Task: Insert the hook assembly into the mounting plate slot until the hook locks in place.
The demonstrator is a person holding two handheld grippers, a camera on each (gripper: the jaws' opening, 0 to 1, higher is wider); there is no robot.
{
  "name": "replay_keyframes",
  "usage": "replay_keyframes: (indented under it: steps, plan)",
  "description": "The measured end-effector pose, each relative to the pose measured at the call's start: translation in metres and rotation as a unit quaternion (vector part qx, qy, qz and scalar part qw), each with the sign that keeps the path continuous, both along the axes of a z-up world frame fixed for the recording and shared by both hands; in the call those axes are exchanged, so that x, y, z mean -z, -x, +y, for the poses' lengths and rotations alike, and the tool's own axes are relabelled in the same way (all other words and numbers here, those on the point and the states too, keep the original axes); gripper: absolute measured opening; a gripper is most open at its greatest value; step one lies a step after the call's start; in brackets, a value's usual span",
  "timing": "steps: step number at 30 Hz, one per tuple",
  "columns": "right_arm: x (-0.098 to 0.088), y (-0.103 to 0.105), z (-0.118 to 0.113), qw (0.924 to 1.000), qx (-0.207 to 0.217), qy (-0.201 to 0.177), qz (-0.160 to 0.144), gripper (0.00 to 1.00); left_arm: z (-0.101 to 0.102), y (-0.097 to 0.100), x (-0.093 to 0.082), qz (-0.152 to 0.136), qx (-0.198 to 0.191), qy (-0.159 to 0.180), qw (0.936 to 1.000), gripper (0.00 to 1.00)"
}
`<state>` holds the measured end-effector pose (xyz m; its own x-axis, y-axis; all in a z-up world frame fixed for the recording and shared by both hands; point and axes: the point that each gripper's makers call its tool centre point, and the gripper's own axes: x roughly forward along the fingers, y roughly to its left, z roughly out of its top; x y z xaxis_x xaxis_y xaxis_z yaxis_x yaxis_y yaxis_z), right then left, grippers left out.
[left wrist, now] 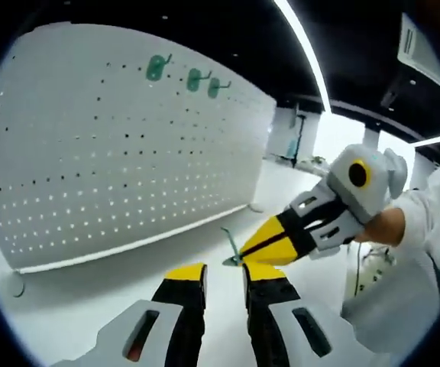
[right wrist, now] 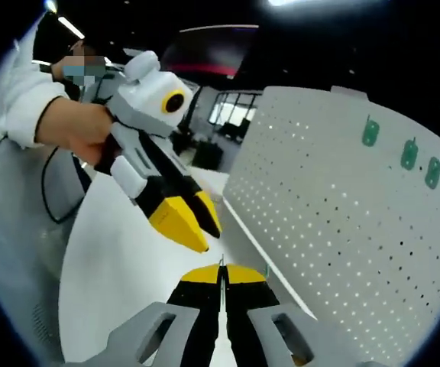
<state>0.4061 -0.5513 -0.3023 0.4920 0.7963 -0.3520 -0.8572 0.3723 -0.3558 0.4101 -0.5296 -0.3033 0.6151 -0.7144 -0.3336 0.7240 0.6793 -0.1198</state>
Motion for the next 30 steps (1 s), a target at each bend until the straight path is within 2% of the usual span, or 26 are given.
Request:
replay_keyframes:
  steps: [2, 4, 10, 14, 23, 30]
  plan:
    - [-0.001, 0.002, 0.001, 1.0, -0.004, -0.004, 0.007, 0.0, 0.001, 0.0, 0.003, -0.016, 0.008, -0.025, 0.9995, 0.09]
    - [-0.002, 0.004, 0.002, 0.9998, -0.008, -0.009, 0.016, 0.0, -0.001, 0.001, 0.004, -0.023, 0.014, -0.035, 0.999, 0.06]
    - [-0.002, 0.011, 0.005, 0.9992, -0.017, -0.015, 0.032, 0.0, -0.004, 0.003, 0.004, -0.049, 0.03, -0.063, 0.9963, 0.06]
    - [-0.002, 0.013, 0.007, 0.999, -0.022, -0.014, 0.037, 0.0, -0.005, 0.003, 0.003, -0.057, 0.038, -0.067, 0.9953, 0.06]
    - [-0.004, 0.016, 0.007, 0.9981, -0.036, -0.012, 0.048, 0.0, -0.014, 0.013, 0.003, -0.076, 0.09, -0.085, 0.9894, 0.07]
    - [-0.002, 0.027, 0.006, 0.995, -0.07, -0.004, 0.072, 0.0, -0.017, 0.022, 0.005, -0.081, 0.131, -0.092, 0.9837, 0.06]
